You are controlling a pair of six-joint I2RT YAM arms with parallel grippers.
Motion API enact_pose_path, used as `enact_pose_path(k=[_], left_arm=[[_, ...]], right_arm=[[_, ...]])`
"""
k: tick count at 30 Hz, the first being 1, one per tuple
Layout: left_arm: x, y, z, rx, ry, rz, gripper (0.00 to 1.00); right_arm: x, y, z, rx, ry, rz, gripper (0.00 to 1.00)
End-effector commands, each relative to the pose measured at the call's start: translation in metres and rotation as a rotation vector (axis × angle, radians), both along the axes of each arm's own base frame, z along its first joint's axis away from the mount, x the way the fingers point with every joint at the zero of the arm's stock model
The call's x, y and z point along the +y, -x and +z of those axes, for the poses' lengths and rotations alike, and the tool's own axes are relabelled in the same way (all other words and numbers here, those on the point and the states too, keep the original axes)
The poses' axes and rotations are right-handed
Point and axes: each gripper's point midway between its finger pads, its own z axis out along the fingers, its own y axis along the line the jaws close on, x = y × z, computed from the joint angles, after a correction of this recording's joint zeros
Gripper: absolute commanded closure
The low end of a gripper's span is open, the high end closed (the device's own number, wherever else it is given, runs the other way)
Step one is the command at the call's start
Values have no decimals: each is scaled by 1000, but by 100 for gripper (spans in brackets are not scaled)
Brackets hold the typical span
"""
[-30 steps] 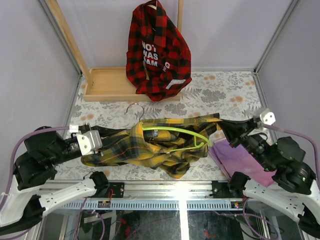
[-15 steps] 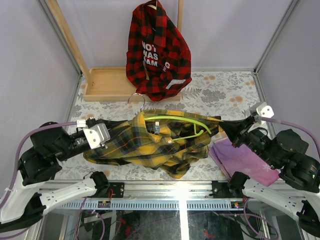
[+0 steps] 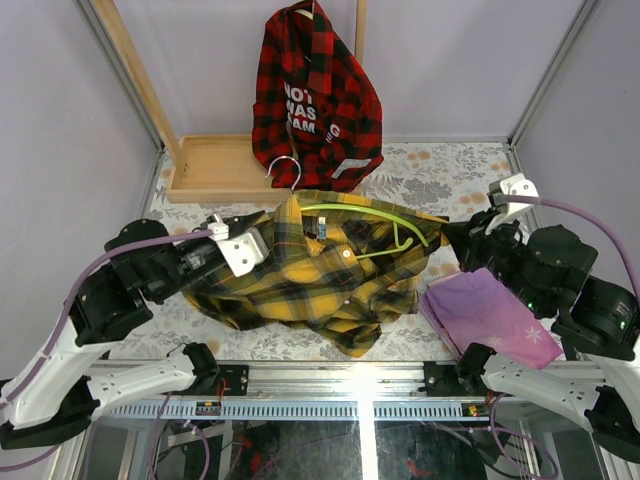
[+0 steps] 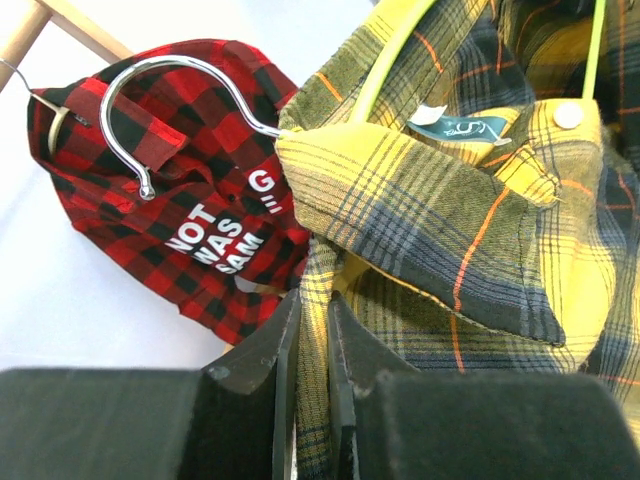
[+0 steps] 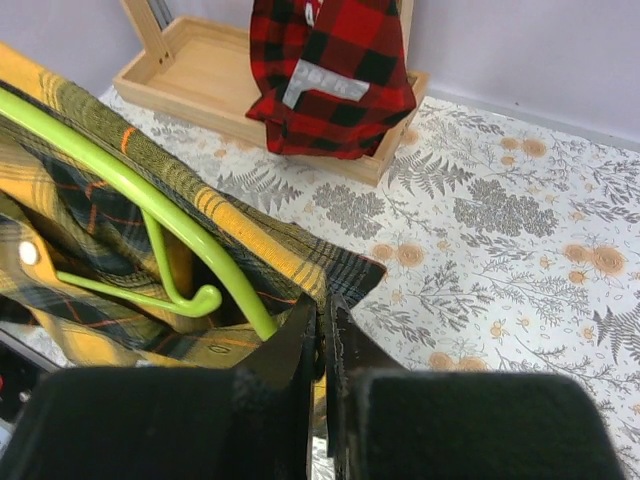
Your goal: Place the shirt on the hanger
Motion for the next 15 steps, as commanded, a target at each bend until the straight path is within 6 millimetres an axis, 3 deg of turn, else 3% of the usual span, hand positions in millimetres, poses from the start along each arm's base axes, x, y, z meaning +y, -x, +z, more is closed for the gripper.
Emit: enact_pose_path(k=[1,11,15], left_arm=[[16,-14,55,-148,86,104,100],[-14,-17,48,-117,68,10,100],[-19,-21,42,-109,52,11,100]], right_arm=[[-5,-8,30,-11,-87,-81,99],[100,-8,36,118,-351,230,99],[126,-3,41,144,-439,333,99]])
